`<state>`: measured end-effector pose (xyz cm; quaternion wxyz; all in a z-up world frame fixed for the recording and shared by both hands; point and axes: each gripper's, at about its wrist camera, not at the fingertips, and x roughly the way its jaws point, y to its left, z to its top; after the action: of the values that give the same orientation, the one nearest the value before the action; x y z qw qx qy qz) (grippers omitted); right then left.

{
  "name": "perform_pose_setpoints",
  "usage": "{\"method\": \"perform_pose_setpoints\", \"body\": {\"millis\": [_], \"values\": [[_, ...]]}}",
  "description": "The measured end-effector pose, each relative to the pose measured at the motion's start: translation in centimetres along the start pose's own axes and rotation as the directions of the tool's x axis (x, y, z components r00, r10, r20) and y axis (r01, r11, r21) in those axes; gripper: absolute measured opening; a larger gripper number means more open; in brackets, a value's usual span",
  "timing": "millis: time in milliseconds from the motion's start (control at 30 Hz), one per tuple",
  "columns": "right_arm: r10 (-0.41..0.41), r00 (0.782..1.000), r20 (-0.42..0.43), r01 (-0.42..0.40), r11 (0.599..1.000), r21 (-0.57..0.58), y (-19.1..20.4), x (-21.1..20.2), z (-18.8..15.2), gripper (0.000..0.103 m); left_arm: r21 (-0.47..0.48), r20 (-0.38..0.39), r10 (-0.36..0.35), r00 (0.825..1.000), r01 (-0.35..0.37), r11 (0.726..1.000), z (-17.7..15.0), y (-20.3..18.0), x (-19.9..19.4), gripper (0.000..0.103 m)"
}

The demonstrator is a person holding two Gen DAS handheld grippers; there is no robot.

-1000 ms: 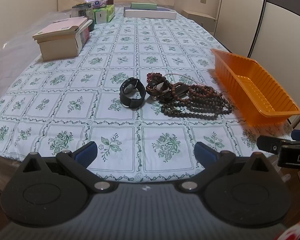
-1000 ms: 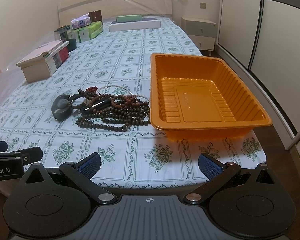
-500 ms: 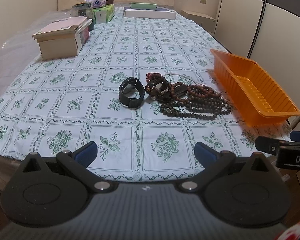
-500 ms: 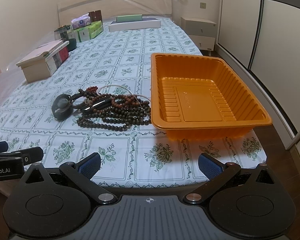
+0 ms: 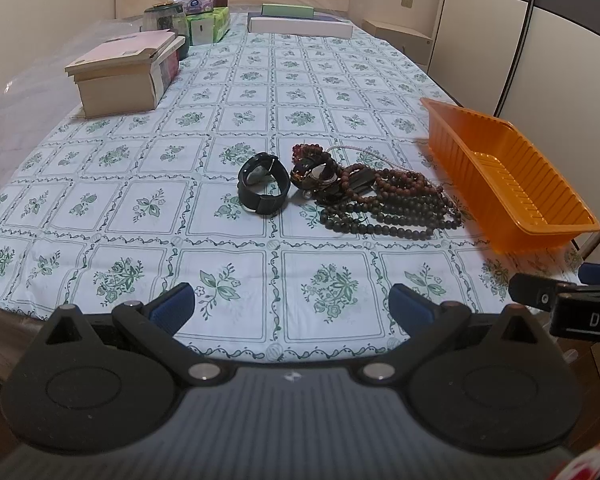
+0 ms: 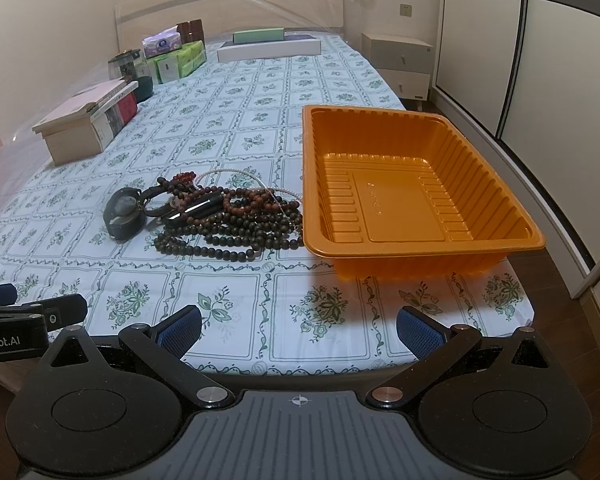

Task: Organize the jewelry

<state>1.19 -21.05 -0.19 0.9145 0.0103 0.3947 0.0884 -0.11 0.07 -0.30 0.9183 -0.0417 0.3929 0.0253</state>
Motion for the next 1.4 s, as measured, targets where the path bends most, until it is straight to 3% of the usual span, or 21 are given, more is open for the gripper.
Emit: {"method": "perform_pose_setpoints", "body": {"millis": [1067,1400], "values": [[-0.001,1.000,0.000,0.001,1.000,0.009,-0.1,0.1,-0.1,0.103,-0.002,0.000,-0.003,1.000,0.003,1.000,0.0,0.0,0.0,0.102],[-0.024,0.995,0.096,0.018,0.998,0.066,-2.4,-1.1,0.8,0.102,-0.022,-0.001,-0.017,1.000,0.017,1.000,0.7,0.4,0.6,0.102]]}}
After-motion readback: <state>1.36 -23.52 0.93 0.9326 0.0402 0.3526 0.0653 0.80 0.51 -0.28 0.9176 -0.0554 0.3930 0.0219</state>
